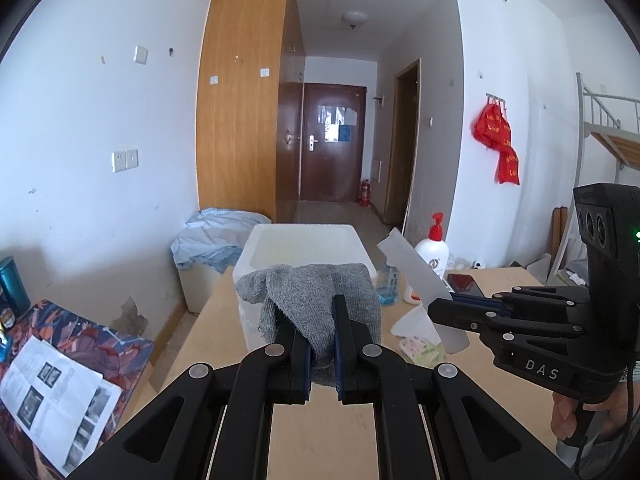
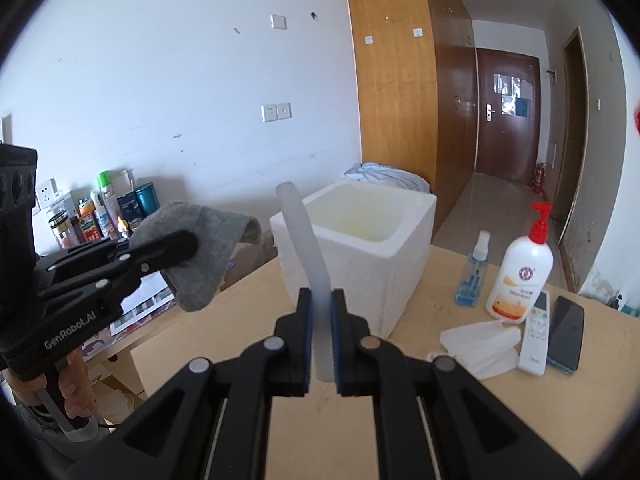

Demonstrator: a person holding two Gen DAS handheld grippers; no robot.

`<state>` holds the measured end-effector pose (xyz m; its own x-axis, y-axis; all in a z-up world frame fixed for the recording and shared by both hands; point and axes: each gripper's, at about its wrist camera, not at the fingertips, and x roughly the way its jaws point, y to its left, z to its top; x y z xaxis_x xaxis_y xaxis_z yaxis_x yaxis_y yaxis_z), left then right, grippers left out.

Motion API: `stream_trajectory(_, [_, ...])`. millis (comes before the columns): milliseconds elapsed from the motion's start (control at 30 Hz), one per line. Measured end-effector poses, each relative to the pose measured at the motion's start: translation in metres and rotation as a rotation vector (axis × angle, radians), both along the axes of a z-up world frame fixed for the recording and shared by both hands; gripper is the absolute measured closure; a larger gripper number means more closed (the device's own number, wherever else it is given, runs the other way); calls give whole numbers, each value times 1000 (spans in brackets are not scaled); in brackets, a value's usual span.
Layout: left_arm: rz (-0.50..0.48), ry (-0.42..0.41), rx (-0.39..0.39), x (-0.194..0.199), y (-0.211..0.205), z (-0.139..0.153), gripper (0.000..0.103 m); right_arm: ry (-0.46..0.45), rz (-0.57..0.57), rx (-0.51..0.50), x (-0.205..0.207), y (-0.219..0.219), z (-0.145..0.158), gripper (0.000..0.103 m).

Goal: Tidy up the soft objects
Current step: 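Carry the grey sock and white foam tube up toward the white foam box, then lower into the foam box and open the left gripper while the right gripper releases the tube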

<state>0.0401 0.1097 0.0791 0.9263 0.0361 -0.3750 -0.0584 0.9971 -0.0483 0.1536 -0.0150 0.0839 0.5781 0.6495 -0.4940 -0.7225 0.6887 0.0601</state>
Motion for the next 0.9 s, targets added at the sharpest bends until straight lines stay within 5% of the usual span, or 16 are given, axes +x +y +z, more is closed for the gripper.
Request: stream_trajectory(900, [24,41,-9,110,28,18,95,13,32,-13,94,39,18,92])
